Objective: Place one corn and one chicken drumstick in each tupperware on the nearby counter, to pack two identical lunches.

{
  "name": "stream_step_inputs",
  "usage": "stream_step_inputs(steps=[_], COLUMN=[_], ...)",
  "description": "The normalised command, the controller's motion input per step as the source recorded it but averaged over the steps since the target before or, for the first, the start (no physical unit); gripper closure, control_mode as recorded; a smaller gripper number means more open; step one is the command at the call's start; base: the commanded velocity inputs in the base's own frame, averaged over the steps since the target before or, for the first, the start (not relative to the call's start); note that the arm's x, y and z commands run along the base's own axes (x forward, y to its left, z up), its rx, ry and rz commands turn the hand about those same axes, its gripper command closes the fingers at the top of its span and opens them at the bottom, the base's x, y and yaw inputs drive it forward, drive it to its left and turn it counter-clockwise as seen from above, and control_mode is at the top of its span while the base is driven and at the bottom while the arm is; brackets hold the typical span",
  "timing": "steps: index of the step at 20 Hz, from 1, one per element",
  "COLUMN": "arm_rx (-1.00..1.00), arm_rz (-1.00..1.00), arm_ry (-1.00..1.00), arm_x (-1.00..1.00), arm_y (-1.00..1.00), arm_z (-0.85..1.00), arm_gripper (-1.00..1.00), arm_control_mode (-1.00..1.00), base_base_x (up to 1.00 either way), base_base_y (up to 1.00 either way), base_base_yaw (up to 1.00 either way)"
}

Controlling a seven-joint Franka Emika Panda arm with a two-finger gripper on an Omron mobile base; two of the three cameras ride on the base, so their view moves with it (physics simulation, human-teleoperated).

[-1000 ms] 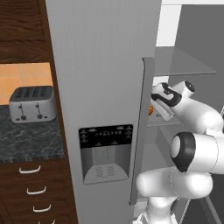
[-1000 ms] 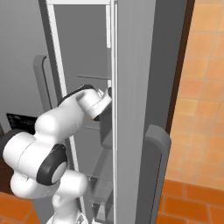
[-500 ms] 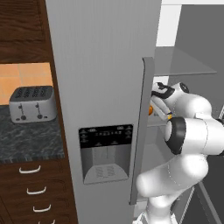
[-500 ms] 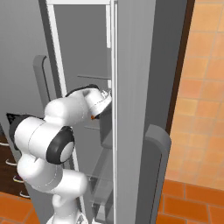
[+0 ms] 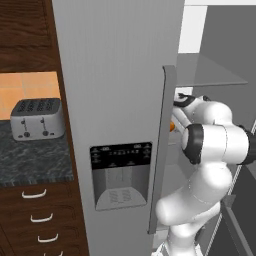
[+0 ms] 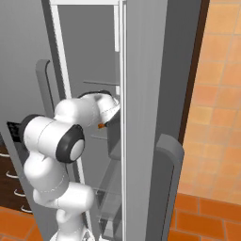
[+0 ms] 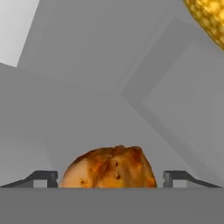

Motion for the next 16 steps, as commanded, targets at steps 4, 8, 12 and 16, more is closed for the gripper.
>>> stream_step_inputs(steps=[4, 8, 12, 16], arm_rx=[0.00, 0.00, 0.07, 0.03], arm_rz=[0.00, 0.01, 0.00, 0.15], arm_ry=[0.00, 0.00, 0.00, -0.04], arm_x=[0.31, 0.00, -0.38, -0.94], arm_y=[0.22, 0.25, -0.19, -0.48], arm_z=[-0.41, -0.73, -0.16, 0.28], arm_gripper=[1.00, 1.00, 1.00, 1.00], arm_control_mode=[-1.00, -1.00, -1.00, -1.00], base_base_x=[0.00, 0.00, 0.00, 0.00], base_base_y=[0.00, 0.00, 0.00, 0.00], base_base_yaw=[0.00, 0.00, 0.00, 0.00])
